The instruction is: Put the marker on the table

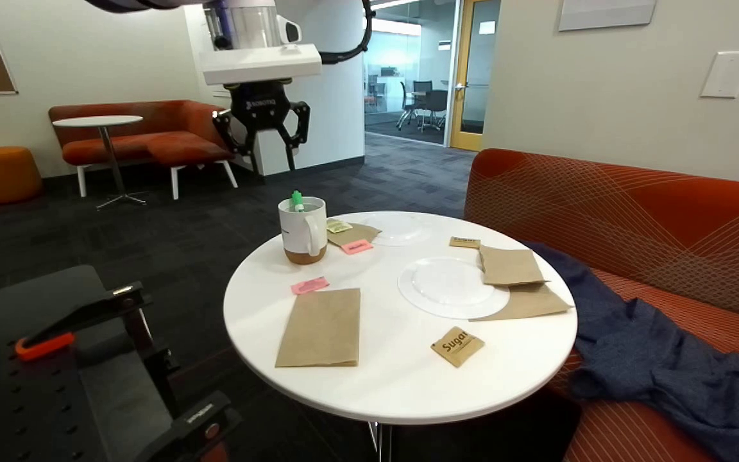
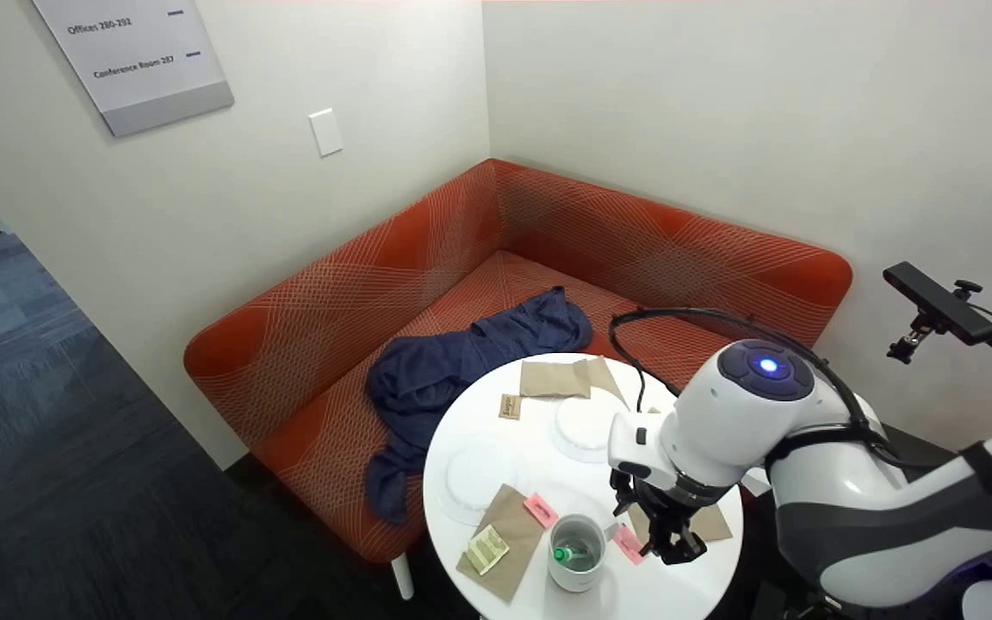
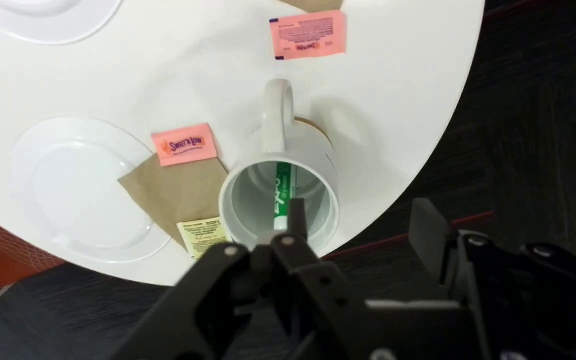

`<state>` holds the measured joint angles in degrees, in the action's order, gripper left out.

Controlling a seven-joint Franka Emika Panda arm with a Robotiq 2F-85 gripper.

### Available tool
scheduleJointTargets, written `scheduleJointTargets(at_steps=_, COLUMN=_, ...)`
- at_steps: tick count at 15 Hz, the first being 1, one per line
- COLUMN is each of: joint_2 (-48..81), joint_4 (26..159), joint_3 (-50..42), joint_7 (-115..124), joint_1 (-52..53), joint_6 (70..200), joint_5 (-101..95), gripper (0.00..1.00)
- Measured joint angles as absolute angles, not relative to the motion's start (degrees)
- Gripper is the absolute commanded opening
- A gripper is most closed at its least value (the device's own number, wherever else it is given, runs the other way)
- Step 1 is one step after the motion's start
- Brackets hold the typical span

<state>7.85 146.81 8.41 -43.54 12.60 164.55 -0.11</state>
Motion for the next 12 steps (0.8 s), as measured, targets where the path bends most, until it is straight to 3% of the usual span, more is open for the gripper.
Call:
scheduleJointTargets(at_steps=7, joint_2=12.55, joint_4=140.30, joint_3=9.62, joint_7=-42.23, joint_1=11.58, joint_6=164.55, joint_5=-4.86, gripper=0.58)
scheduleJointTargets(at_steps=12, joint_2=17.57, joint_4=136.26, joint_3=11.17, joint_7=-42.23, joint_1=10.49, joint_6=164.55, joint_5=-5.63, gripper=0.48)
